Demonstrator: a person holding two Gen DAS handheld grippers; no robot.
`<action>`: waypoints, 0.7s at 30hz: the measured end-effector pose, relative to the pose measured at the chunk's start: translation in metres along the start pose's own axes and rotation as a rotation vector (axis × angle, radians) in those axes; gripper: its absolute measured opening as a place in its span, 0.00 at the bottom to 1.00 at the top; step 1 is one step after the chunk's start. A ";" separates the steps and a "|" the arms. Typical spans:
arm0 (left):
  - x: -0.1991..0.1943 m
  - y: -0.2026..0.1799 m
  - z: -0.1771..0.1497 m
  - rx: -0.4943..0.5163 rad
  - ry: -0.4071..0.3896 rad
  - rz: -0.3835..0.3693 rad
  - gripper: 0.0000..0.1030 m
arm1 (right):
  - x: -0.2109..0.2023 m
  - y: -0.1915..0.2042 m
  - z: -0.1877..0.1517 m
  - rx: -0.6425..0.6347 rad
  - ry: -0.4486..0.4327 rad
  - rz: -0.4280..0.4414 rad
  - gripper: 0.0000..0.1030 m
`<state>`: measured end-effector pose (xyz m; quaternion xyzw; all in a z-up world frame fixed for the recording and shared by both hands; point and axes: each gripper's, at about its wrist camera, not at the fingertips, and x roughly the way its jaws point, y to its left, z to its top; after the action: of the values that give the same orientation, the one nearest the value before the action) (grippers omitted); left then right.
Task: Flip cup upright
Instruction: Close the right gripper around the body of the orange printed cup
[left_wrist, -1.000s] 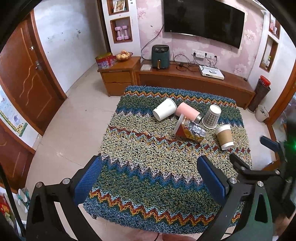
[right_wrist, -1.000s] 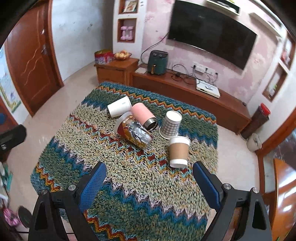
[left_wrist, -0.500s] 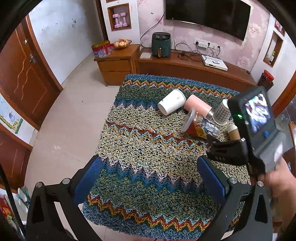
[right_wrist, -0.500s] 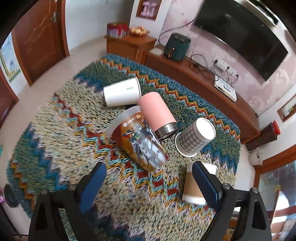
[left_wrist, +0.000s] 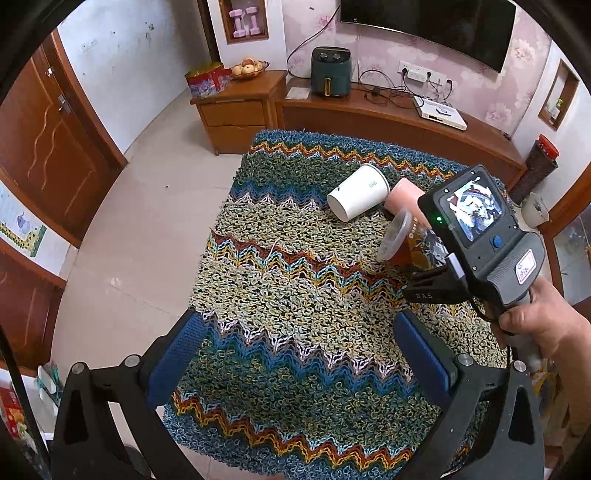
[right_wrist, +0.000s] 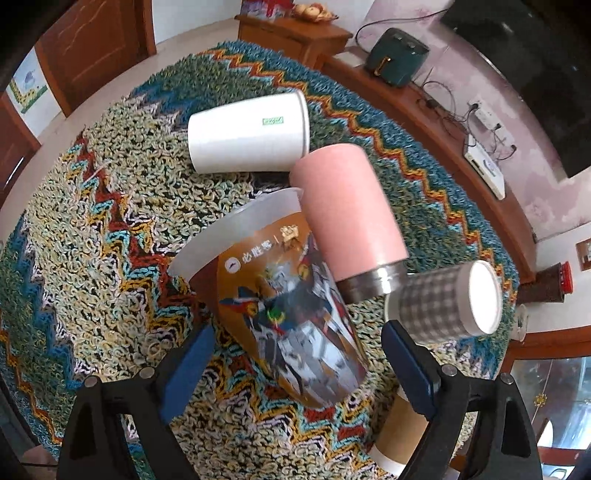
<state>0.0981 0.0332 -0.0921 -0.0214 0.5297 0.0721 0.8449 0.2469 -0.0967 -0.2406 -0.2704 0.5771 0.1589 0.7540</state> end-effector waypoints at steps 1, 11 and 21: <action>0.001 0.000 0.001 -0.001 0.002 0.000 0.99 | 0.003 0.000 0.001 0.001 0.006 0.007 0.86; 0.009 0.000 0.003 0.000 0.014 0.000 0.99 | 0.020 0.001 0.008 0.001 0.035 0.005 0.80; 0.009 0.000 0.000 0.002 0.016 -0.003 0.99 | 0.025 -0.002 0.010 0.009 0.036 0.033 0.73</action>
<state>0.1022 0.0337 -0.0996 -0.0223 0.5364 0.0700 0.8408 0.2626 -0.0945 -0.2619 -0.2600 0.5956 0.1639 0.7422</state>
